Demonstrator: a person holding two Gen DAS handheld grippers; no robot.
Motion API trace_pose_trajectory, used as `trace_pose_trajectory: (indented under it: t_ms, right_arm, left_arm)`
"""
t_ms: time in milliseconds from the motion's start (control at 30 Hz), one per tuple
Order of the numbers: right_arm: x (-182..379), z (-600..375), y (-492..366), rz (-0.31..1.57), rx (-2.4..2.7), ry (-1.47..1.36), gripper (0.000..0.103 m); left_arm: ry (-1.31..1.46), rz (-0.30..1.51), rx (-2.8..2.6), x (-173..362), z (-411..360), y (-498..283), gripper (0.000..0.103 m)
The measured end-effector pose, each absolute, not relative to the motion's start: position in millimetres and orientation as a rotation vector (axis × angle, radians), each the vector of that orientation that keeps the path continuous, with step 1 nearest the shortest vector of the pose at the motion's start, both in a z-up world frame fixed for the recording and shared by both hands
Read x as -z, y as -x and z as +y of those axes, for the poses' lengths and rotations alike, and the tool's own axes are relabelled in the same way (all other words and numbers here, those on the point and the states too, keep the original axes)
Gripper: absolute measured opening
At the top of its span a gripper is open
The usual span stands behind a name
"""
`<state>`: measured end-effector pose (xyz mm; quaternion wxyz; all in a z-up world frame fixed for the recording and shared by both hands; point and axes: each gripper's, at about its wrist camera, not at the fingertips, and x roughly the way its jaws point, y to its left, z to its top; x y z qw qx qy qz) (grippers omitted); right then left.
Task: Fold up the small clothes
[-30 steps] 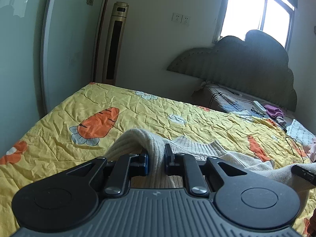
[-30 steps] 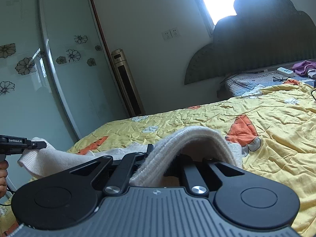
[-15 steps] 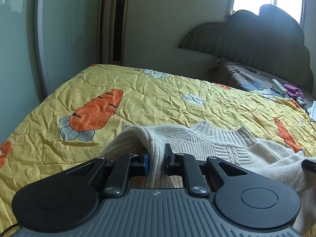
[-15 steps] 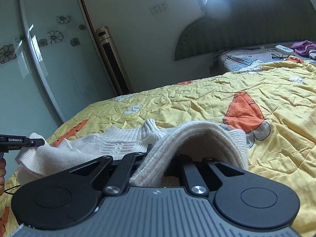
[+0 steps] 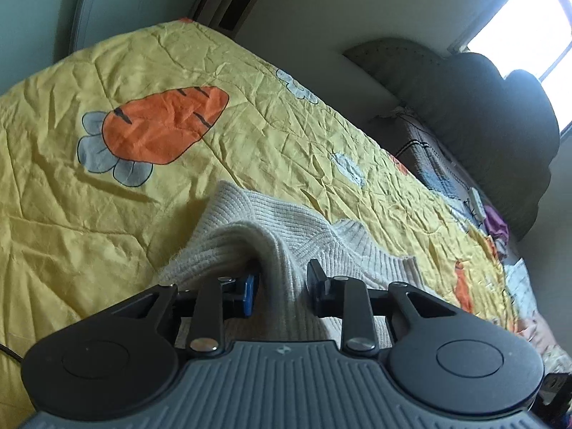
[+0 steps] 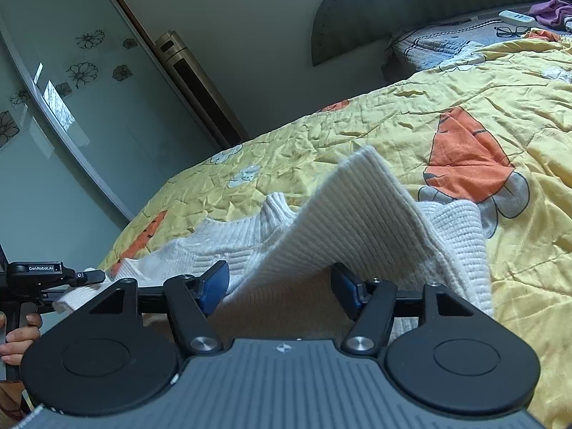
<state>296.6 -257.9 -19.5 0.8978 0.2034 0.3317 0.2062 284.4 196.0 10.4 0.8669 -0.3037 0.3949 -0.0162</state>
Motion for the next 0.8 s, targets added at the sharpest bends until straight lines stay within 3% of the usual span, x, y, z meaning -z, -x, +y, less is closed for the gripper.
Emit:
trace_pose_trajectory:
  t_ms: [267, 467, 533, 600, 633, 800]
  right_arm:
    - [25, -252, -306, 0.692, -0.409, -0.400, 0.072]
    - [25, -246, -304, 0.688, -0.394, -0.356, 0.072]
    - [21, -243, -301, 0.684, -0.375, -0.345, 0.073]
    - [15, -236, -294, 0.665, -0.389, -0.321, 0.074]
    - [12, -230, -288, 0.653, -0.403, -0.303, 0.075]
    - [-2, -188, -260, 0.625, -0.538, -0.173, 0.086]
  left_arm:
    - [0.903, 0.799, 0.074, 4, 228, -290, 0.037]
    - [0.921, 0.722, 0.069, -9, 239, -281, 0.038]
    - [0.862, 0.716, 0.052, -15, 234, -278, 0.040]
    - [0.761, 0.723, 0.038, -20, 223, -274, 0.057]
    - [0.691, 0.727, 0.032, -22, 214, -272, 0.060]
    - [0.231, 0.735, -0.007, -21, 151, -260, 0.062]
